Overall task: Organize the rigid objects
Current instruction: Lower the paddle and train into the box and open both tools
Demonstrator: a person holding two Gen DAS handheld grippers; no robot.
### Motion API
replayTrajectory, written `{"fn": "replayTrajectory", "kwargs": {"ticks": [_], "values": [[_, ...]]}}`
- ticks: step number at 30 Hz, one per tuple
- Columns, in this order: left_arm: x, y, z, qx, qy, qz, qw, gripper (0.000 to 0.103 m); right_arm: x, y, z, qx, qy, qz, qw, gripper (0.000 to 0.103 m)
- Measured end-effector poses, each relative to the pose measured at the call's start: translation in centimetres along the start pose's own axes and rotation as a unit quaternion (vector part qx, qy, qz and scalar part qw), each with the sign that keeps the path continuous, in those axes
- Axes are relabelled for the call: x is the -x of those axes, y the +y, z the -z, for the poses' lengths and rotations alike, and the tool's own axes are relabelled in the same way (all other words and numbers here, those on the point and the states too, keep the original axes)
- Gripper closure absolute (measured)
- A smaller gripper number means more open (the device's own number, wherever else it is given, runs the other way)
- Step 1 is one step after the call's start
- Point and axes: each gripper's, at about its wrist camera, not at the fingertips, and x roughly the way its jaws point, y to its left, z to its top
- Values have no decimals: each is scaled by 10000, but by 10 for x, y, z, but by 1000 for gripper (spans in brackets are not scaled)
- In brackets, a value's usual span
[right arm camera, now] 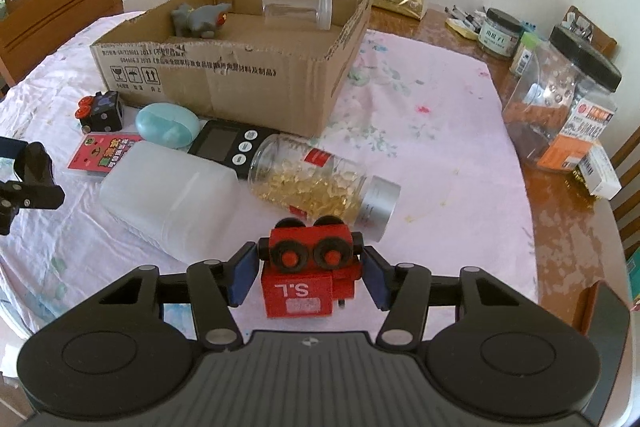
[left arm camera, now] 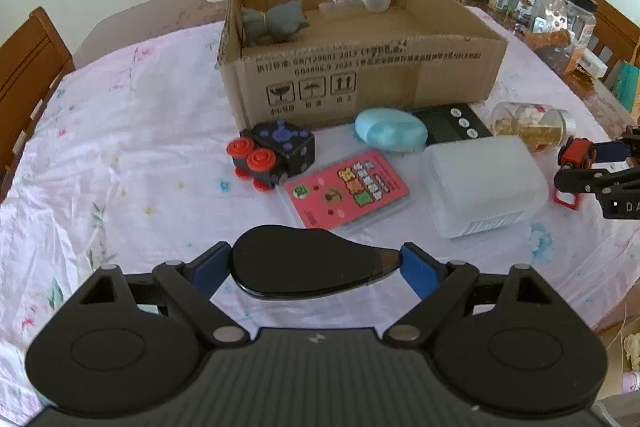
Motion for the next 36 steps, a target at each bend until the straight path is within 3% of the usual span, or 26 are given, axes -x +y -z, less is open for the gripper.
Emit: {"fn": "replayTrajectory", "kwargs": {"ticks": [16, 22, 28, 36], "values": [[22, -3, -20, -223, -119, 201, 9995, 13, 26, -5, -13, -103, -91, -262, 9996, 43], [38, 0, -41, -357, -134, 352, 9987, 13, 44, -6, -45, 177, -277, -438, 9985, 43], [48, 2, -79, -663, -486, 283, 9962, 13, 49, -5, -86, 412, -579, -674, 9952, 43], [16, 7, -133, -793, -759, 159, 9938, 13, 35, -2, -130, 490, -816, -809, 9922, 43]]}}
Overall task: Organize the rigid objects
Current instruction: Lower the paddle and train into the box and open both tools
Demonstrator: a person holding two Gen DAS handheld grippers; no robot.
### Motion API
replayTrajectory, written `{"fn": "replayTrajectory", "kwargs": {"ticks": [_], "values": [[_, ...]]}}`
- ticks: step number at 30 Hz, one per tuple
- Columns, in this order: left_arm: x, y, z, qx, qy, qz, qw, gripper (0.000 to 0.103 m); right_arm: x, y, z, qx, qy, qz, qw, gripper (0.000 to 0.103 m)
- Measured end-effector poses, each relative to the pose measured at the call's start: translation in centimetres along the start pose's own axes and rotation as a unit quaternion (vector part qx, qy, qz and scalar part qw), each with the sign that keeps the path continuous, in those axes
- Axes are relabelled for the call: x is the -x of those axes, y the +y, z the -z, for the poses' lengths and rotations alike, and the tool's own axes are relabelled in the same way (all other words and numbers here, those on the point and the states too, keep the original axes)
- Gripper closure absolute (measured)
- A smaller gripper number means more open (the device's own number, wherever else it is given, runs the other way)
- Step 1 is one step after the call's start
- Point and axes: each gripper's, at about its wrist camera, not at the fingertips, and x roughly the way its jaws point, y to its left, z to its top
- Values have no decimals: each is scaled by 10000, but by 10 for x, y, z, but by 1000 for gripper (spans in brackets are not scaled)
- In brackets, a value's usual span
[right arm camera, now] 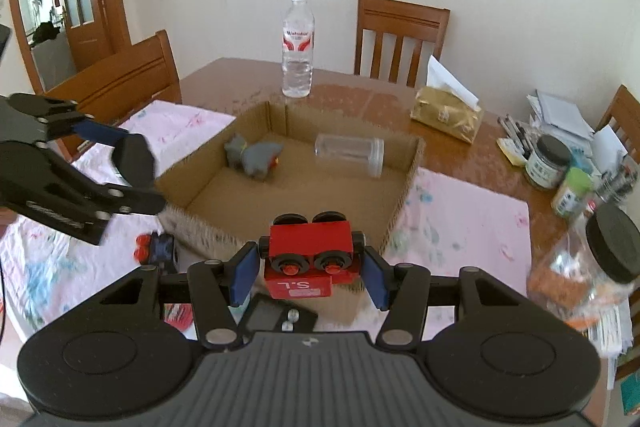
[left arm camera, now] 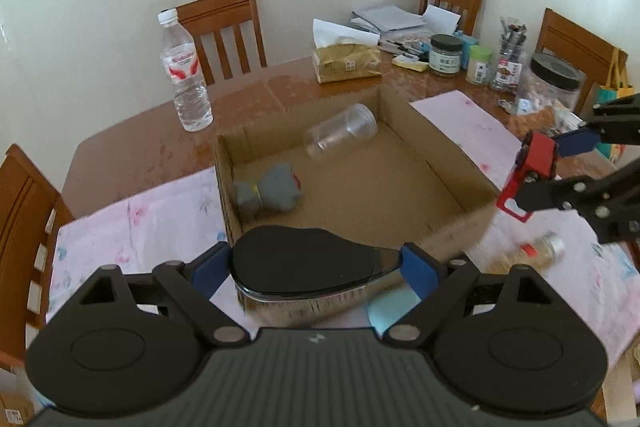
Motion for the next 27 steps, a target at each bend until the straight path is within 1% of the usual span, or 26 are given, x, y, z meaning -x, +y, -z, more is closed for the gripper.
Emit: {"fn": "replayTrajectory", "kwargs": {"ticks": [4, 7, 9, 12, 14, 19, 22, 24, 27], "values": [[-34, 3, -8, -6, 103, -29, 9999, 13, -14, -5, -14, -50, 2, -8, 10000, 43], [-56, 6, -8, 27, 254, -33, 9997, 13, -23, -7, -20, -79, 25, 25, 10000, 43], [-69, 9, -6, 137, 335, 14, 9993, 13, -27, -8, -22, -97, 54, 34, 9999, 43], [-77, 11, -4, 267, 265, 4, 9993, 13, -33, -9, -24, -150, 113, 36, 9998, 43], [-76, 13, -4, 303, 149, -41, 9994, 7, -37, -10, -26, -161, 171, 49, 9997, 43], [-62, 19, -8, 338, -139, -182, 9992, 5, -50, -9, -32, -85, 300, 74, 9995, 43], [-48, 26, -7, 484, -291, -231, 9981, 4, -57, -8, -38, -43, 341, 66, 9994, 43], [-39, 29, -3, 554, -294, -268, 9977, 3, -63, -7, -43, -14, 387, 64, 9992, 43], [-26, 31, 10, 596, -233, -464, 9969, 3, -76, -10, -52, -22, 478, 49, 9988, 43]]}}
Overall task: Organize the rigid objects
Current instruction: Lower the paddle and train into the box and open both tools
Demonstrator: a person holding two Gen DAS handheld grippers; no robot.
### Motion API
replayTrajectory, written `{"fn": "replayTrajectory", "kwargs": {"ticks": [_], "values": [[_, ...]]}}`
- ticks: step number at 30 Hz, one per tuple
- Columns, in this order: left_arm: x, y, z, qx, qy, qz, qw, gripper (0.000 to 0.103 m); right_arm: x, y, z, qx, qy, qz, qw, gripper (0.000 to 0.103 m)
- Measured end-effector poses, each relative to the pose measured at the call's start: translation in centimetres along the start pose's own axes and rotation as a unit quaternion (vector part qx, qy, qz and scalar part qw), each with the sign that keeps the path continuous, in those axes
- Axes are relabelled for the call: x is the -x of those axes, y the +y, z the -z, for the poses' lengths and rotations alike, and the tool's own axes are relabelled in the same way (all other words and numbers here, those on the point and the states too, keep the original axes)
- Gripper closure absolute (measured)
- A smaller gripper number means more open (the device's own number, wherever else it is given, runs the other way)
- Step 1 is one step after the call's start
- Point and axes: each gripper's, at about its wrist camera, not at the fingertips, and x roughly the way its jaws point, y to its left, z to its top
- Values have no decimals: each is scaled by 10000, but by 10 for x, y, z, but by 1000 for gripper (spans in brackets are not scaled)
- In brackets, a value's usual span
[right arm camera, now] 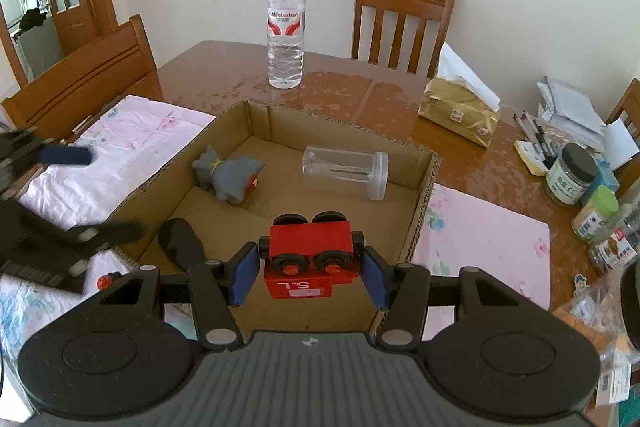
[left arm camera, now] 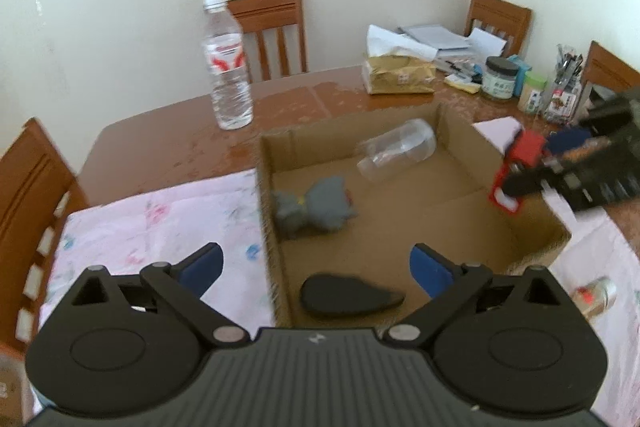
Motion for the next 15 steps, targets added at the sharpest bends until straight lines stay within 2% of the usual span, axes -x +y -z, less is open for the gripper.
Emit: {"fn": "replayTrajectory", "kwargs": {"ticks": [2, 6, 7, 8, 9, 15], "values": [[10, 4, 10, 103, 12, -141, 9998, 3, -8, -3, -8, -12, 56, 17, 10000, 43], [25, 13, 26, 382, 70, -188, 9991, 3, -26, -7, -25, -65, 139, 107, 9998, 40], [27, 15, 30, 443, 82, -175, 9988, 3, -30, -9, -29, -94, 99, 98, 9999, 25], [28, 17, 33, 491, 106, -152, 9986, 3, -32, -10, -33, -124, 47, 147, 9998, 6], [28, 20, 36, 517, 127, -153, 9985, 3, -34, -10, -36, -169, -30, 241, 9996, 0], [31, 30, 50, 587, 286, -327, 9973, 3, -29, -8, -37, -258, -112, 298, 9992, 0]]}}
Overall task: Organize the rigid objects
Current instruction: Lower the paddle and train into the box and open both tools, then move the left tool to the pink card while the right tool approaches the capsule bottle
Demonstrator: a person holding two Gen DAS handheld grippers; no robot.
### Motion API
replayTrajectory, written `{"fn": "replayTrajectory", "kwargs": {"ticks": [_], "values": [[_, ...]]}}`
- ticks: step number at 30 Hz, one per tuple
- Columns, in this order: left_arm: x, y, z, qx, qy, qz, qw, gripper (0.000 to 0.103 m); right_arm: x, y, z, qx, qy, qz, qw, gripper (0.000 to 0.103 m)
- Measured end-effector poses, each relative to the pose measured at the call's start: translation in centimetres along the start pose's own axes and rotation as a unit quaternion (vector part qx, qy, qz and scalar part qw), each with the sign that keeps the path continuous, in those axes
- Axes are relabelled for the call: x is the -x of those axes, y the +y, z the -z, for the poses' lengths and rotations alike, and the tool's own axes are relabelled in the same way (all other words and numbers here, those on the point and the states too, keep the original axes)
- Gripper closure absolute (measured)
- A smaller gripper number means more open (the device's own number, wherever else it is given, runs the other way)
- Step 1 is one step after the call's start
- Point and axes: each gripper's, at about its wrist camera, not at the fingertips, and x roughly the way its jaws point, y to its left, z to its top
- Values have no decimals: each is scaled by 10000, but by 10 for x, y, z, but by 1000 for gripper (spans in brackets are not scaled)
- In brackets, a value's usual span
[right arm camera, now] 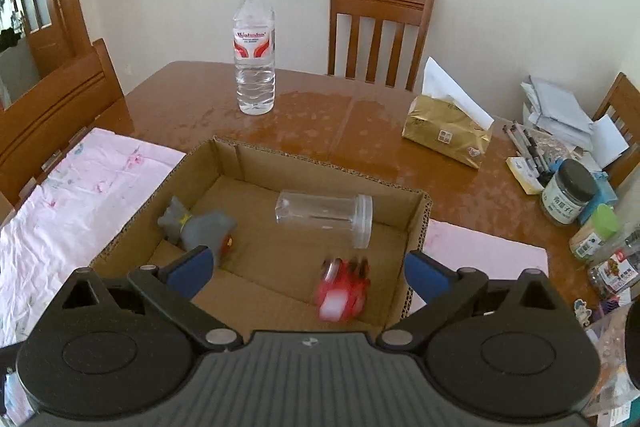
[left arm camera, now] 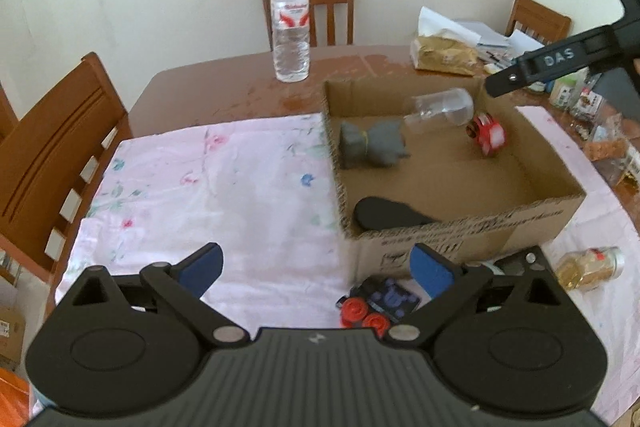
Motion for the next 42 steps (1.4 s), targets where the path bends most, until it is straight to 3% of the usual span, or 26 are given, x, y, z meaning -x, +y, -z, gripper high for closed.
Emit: {"fn": "replayTrajectory", "kwargs": {"ticks": [9, 18, 24, 33, 37, 42], "values": [[14, 0, 13, -29, 102, 0, 9999, 3, 30, 9, 32, 10, 85, 318, 9995, 0], [14, 1, 42, 33, 387, -75, 9992, 3, 54, 25, 102, -454, 175, 818, 9955, 0], [12, 5, 50, 58, 417, 172, 9990, 3, 65, 42, 136, -593, 187, 1278, 9898, 0], [-2, 0, 53, -613, 486, 794, 9938, 3, 71, 52, 172, -1354, 331, 1874, 9724, 0], [-5, -7, 58, -829, 620, 886, 9907, 3, 69, 47, 184, -1592, 393, 1913, 9677, 0], [-7, -13, 59, -630, 720, 771, 9924, 3, 54, 35, 179, -1533, 340, 1848, 9702, 0]]}}
